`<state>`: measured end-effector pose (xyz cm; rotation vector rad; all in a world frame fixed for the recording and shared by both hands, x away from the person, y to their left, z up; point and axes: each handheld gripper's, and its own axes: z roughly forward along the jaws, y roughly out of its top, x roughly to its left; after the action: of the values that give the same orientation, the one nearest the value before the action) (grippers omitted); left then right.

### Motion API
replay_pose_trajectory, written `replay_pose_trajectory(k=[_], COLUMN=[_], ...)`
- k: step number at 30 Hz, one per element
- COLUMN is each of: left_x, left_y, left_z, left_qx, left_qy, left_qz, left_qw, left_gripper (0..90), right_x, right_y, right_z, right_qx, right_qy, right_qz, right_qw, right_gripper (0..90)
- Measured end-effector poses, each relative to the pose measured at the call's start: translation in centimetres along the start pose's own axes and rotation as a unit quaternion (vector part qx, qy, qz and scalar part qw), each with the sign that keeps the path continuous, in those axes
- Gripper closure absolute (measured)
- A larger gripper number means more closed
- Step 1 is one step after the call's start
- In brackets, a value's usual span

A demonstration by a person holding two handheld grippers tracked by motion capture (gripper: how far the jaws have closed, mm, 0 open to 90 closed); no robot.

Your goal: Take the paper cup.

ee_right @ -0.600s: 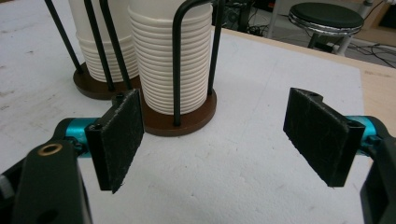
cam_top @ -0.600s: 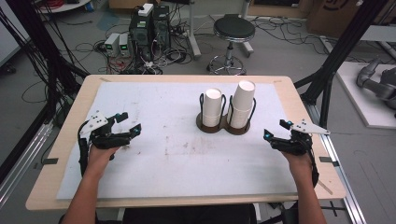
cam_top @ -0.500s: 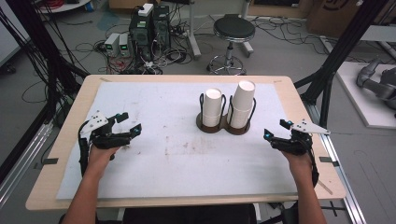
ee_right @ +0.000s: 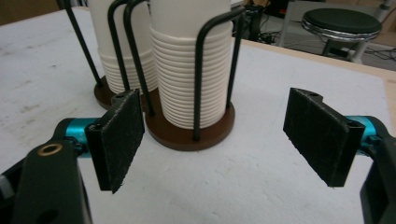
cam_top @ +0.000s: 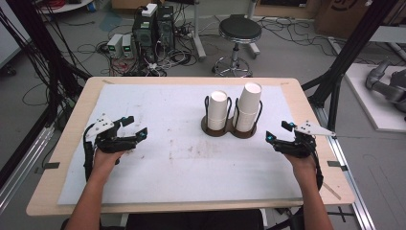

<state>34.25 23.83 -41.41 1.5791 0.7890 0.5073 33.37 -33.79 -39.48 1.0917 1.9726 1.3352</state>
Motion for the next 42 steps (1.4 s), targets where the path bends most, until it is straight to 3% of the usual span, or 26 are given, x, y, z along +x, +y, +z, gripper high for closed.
replay_pose_trajectory(k=[9, 18, 19, 27, 34, 42], left_x=[-0.1, 0.0, 0.0, -0.1, -0.1, -0.2], left_y=[-0.2, -0.2, -0.2, -0.2, -0.2, -0.3], left_z=[-0.1, -0.1, -0.1, 0.0, 0.1, 0.2], left_qx=[0.003, 0.003, 0.002, 0.005, 0.007, 0.011], left_qy=[0.003, 0.003, 0.003, 0.001, 0.0, -0.003], left_qz=[0.0, 0.001, 0.002, 0.003, 0.004, 0.004], left_qw=[1.0, 1.0, 1.0, 1.0, 1.0, 0.9999], left_gripper=[20.5, 20.5, 20.5, 20.5, 20.5, 20.5], right_x=[1.4, 3.7, 4.3, 5.5, 6.7, 7.9], right_y=[1.2, 2.9, 3.1, 4.0, 5.0, 6.5], right_z=[0.5, 1.5, 1.7, 2.6, 4.5, 6.6], right_qx=[-0.024, -0.042, -0.043, -0.057, -0.037, -0.036], right_qy=[0.026, 0.051, 0.059, 0.076, 0.09, 0.102], right_qz=[-0.003, -0.034, -0.041, -0.056, -0.069, -0.089], right_qw=[0.9994, 0.9973, 0.9965, 0.9939, 0.9928, 0.9901], right_gripper=[20.7, 20.8, 25.4, 34.5, 45.5, 54.8])
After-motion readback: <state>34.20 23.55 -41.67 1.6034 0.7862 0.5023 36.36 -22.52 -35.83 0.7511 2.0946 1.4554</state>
